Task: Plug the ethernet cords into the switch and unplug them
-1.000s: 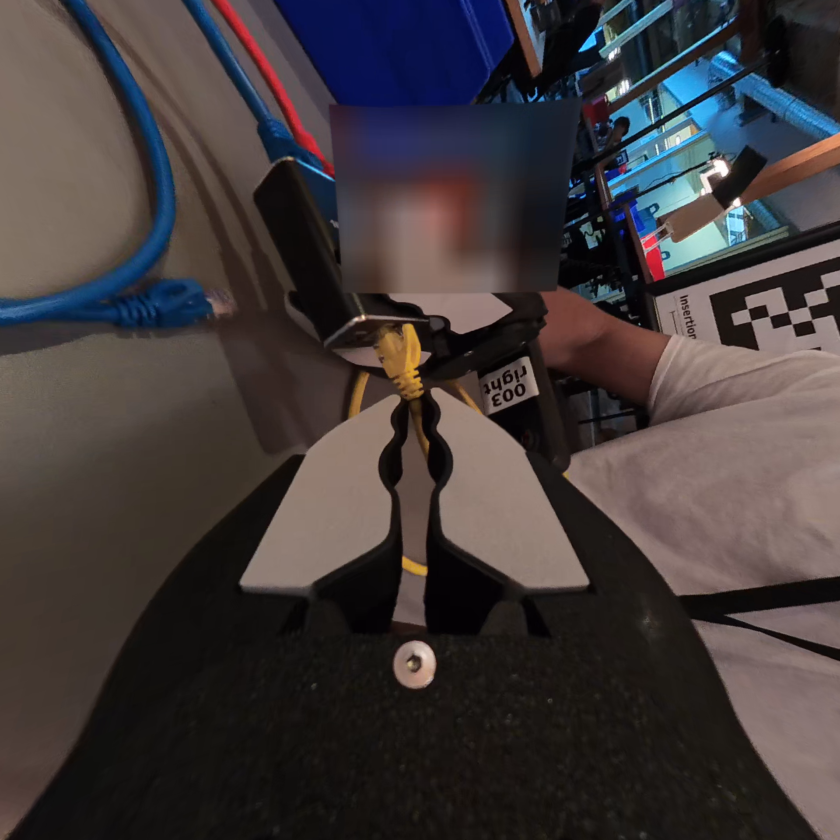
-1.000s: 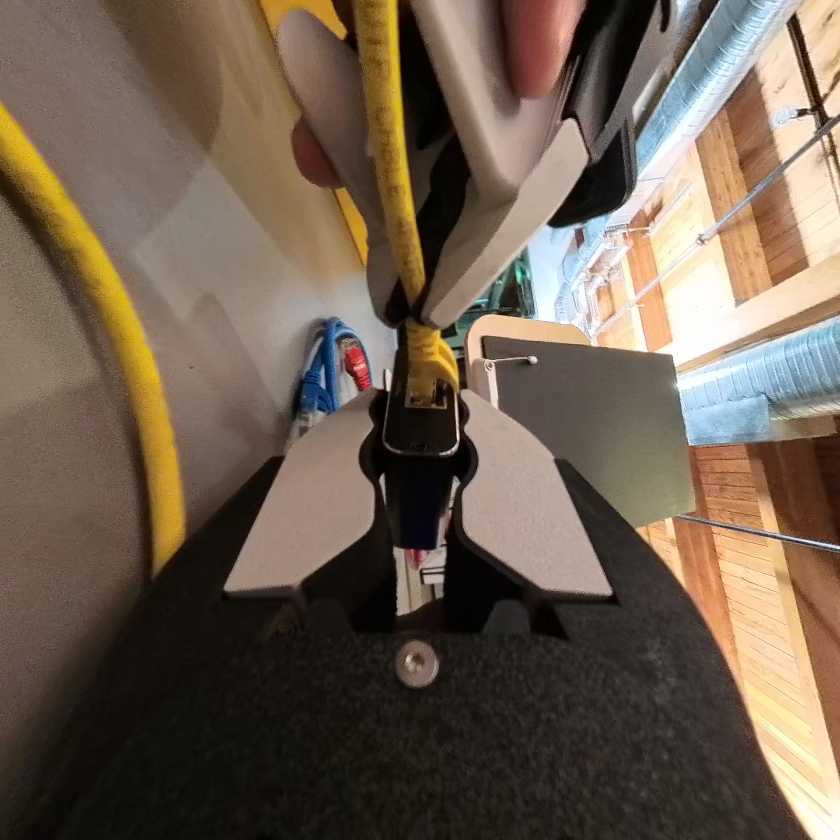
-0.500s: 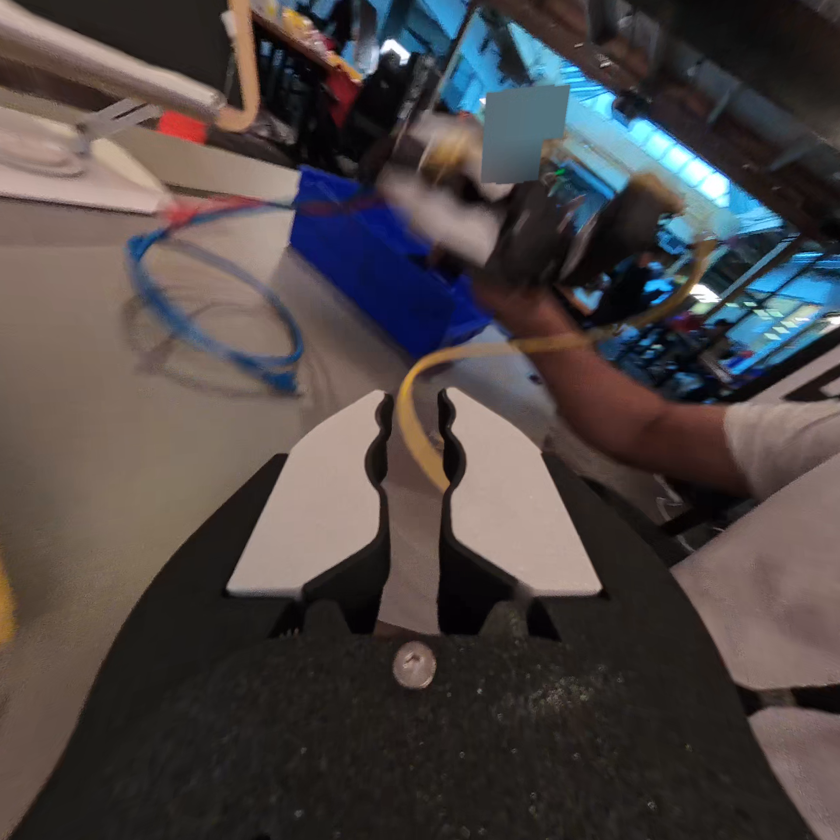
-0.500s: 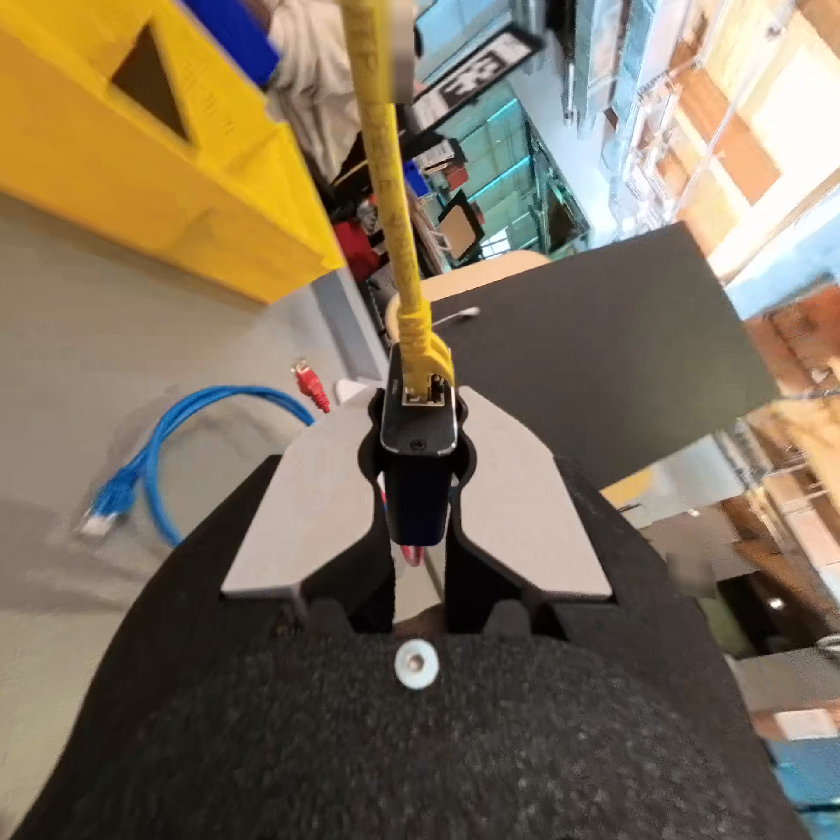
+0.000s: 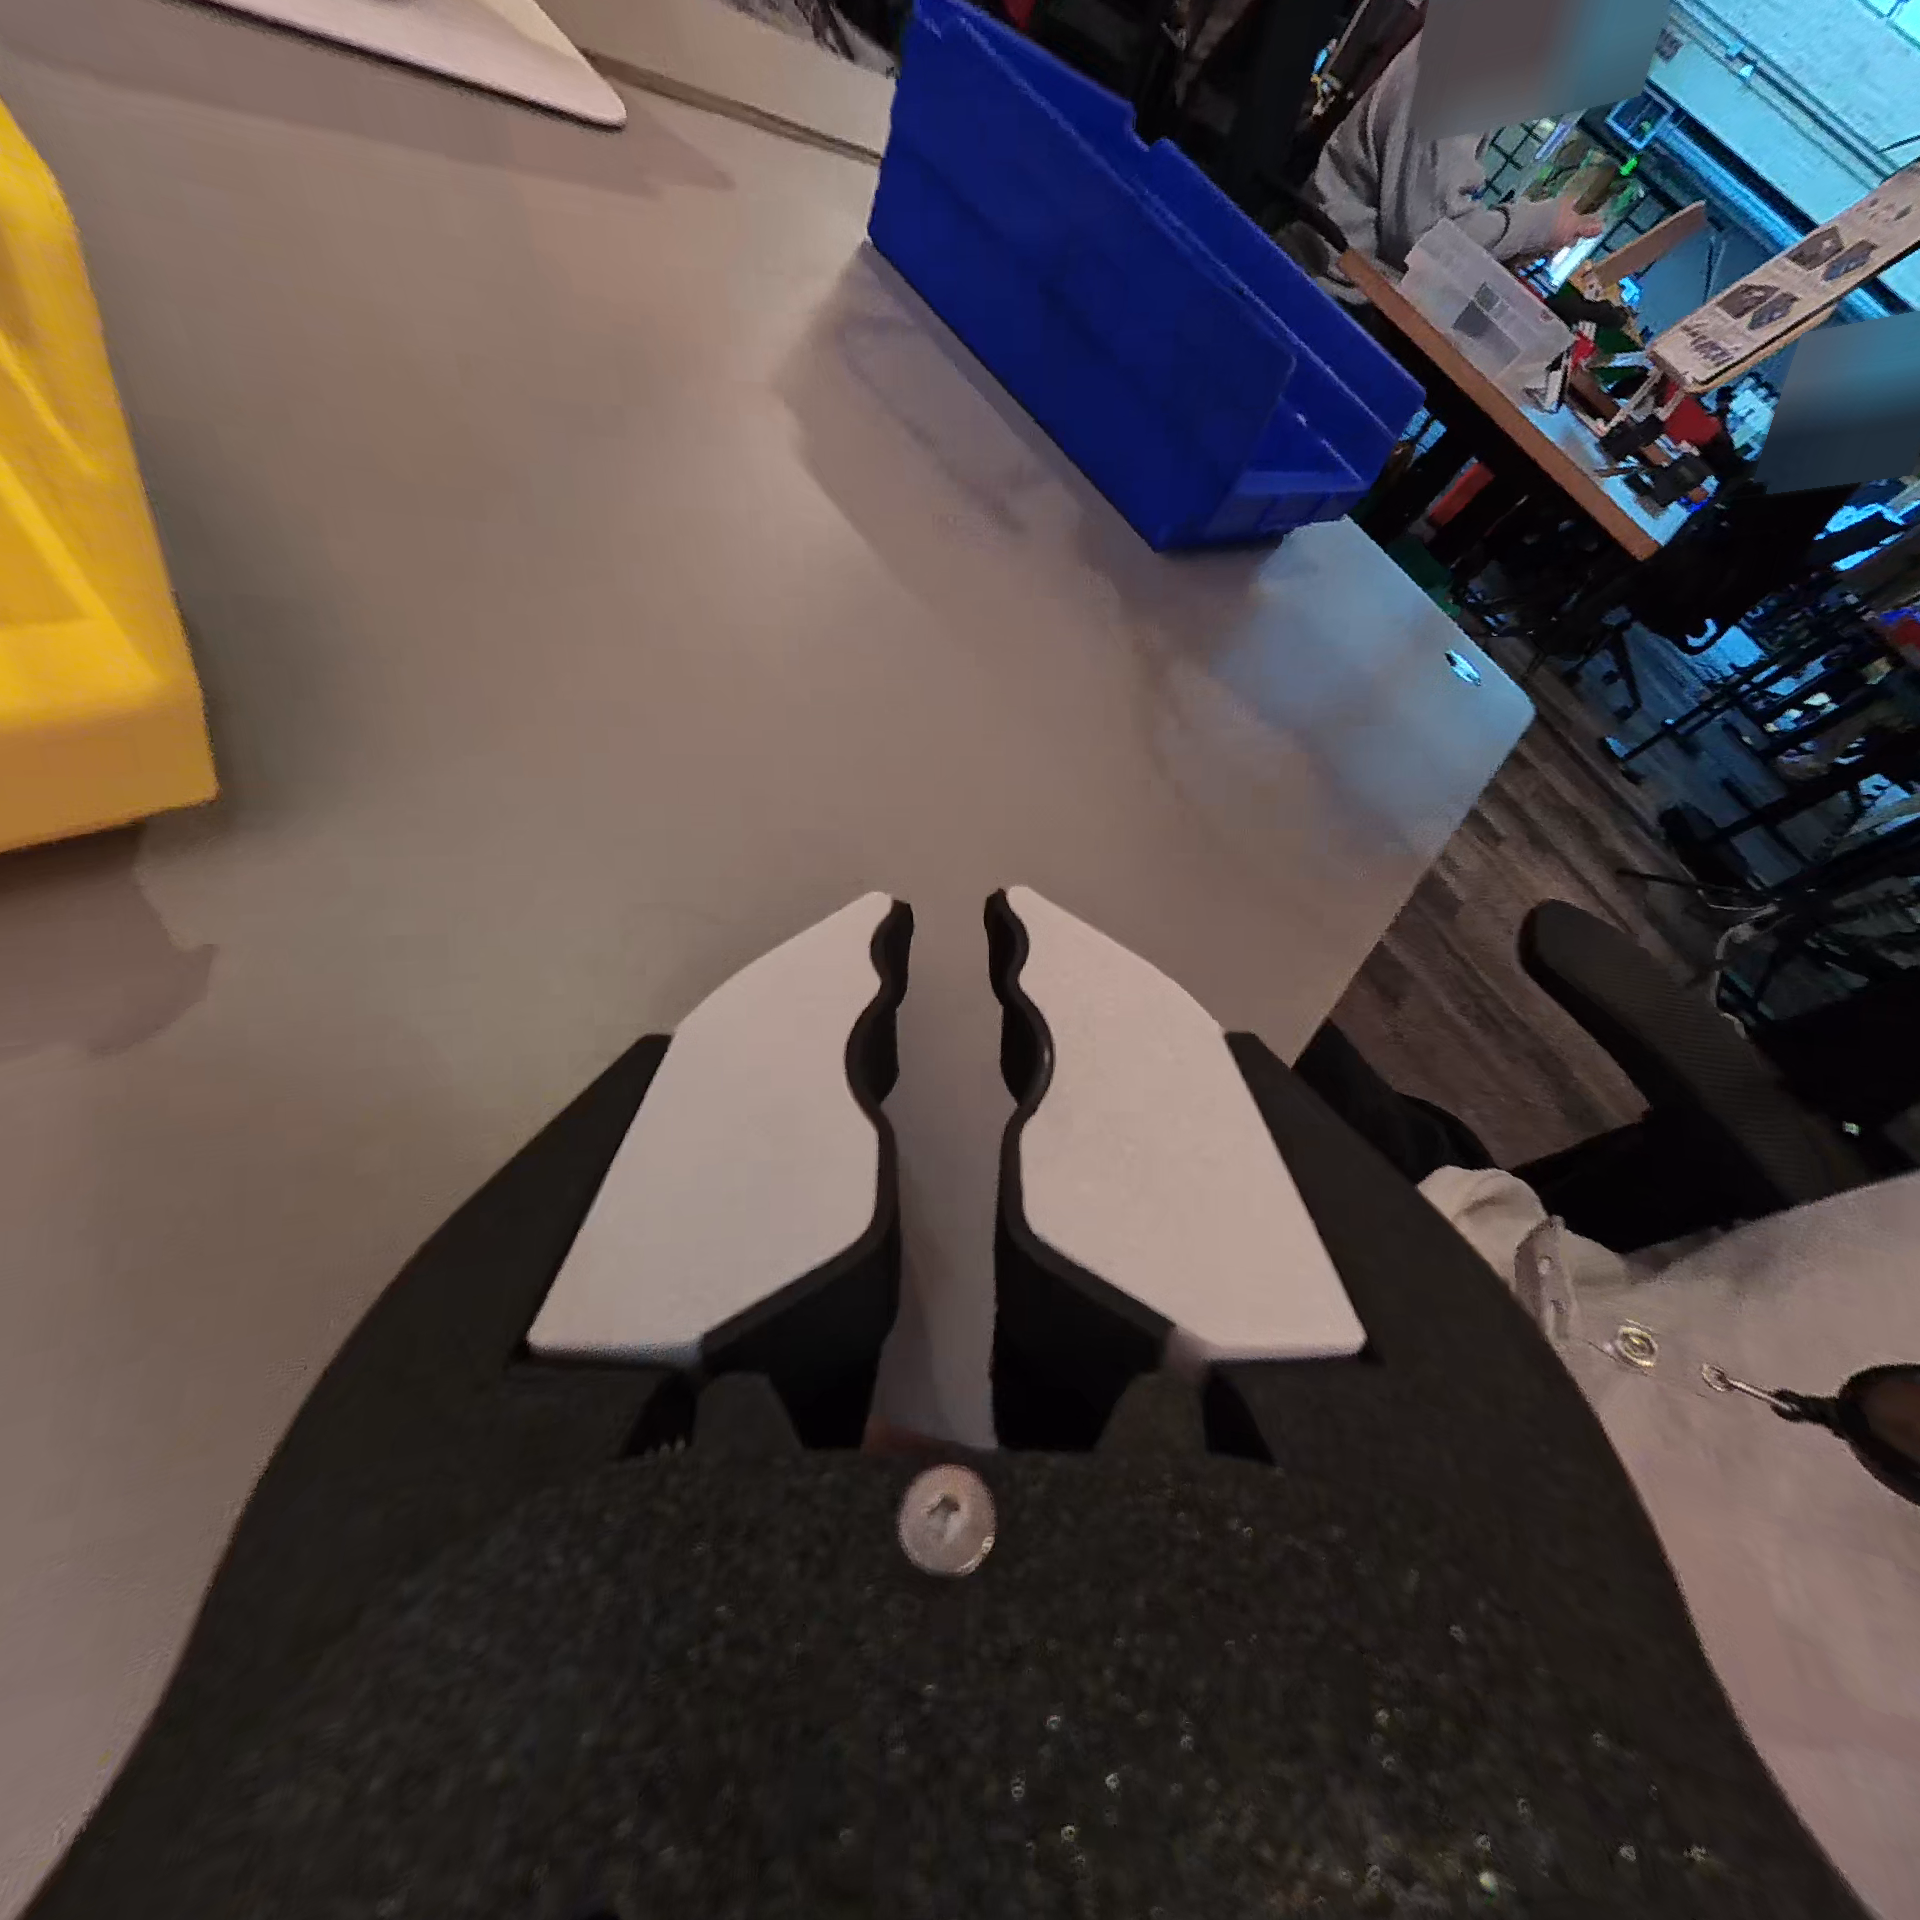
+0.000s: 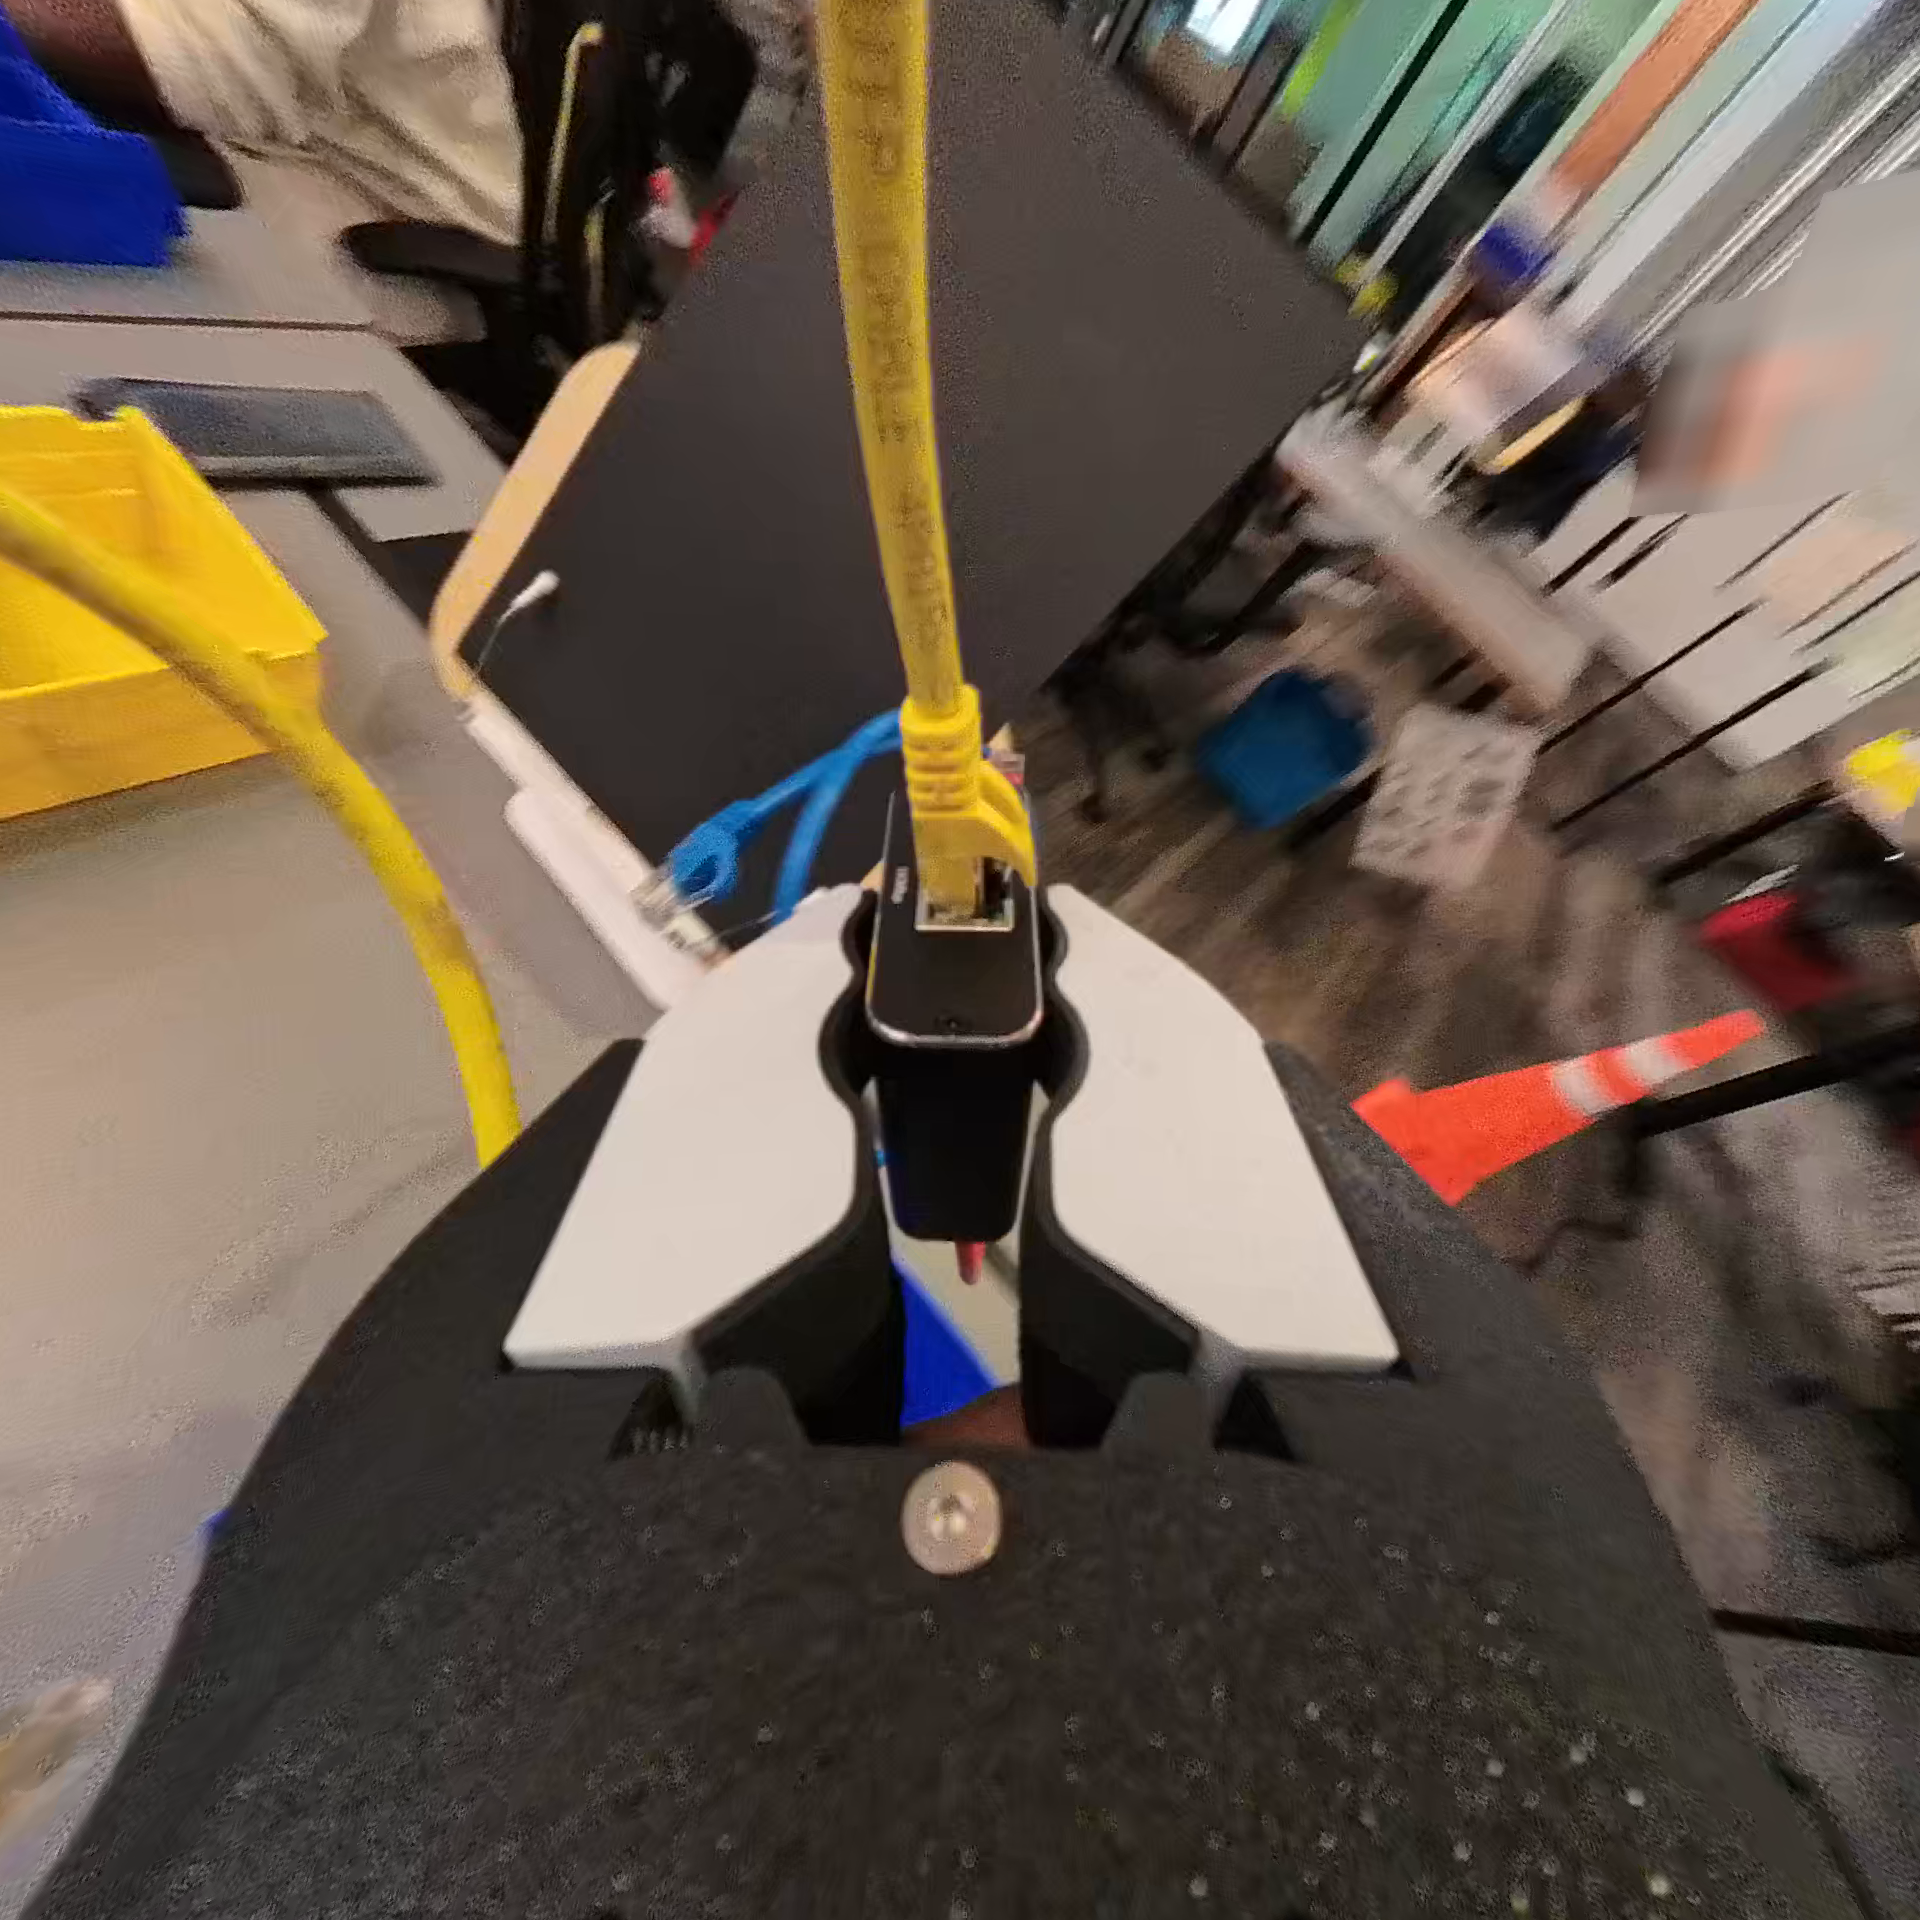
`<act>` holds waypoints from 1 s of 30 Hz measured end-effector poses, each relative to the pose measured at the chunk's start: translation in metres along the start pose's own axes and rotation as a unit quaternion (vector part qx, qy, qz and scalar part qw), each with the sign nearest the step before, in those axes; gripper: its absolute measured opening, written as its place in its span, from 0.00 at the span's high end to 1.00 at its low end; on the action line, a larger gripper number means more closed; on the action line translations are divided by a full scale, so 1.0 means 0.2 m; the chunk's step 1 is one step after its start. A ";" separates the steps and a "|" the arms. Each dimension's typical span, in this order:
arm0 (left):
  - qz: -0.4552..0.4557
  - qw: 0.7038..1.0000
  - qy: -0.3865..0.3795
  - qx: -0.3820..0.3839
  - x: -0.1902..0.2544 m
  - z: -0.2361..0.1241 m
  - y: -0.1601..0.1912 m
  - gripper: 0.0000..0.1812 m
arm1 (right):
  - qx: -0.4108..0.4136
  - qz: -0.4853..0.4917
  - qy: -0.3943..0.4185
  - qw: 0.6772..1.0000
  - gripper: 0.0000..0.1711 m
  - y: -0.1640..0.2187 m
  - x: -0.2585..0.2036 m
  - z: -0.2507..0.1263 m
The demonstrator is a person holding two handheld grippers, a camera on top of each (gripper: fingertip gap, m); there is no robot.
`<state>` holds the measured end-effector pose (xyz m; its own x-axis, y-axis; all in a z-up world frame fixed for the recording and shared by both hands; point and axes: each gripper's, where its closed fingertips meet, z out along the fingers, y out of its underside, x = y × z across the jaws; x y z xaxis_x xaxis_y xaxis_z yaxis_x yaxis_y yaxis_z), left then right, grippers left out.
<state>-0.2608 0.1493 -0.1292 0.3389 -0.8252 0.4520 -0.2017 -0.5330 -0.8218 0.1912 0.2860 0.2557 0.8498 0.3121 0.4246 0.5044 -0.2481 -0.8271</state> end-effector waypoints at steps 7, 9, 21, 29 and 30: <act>-0.035 0.998 0.039 -0.027 0.04 0.04 0.05 0.92 | -0.175 0.109 -0.115 0.972 0.85 0.71 0.04 0.25; -0.026 0.999 0.030 -0.032 0.03 0.05 0.06 0.92 | -0.219 0.110 -0.109 0.963 0.85 0.92 0.04 0.35; -0.009 0.999 0.014 -0.052 0.00 0.05 0.09 0.92 | -0.388 0.140 -0.306 0.858 0.84 1.60 -0.54 0.75; -0.026 0.998 0.036 -0.052 0.02 0.05 0.09 0.92 | -0.353 0.162 -0.317 0.865 0.84 1.72 -0.70 0.91; -0.026 0.997 0.039 -0.054 0.03 0.06 0.09 0.92 | -0.357 0.156 -0.316 0.865 0.84 1.75 -0.72 0.92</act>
<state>-0.2517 0.1366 -0.1459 0.2792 -0.8055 0.5227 -0.2855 -0.5894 -0.7557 0.2164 0.3228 -0.1631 0.8216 0.5120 -0.2508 0.4240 -0.8428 -0.3315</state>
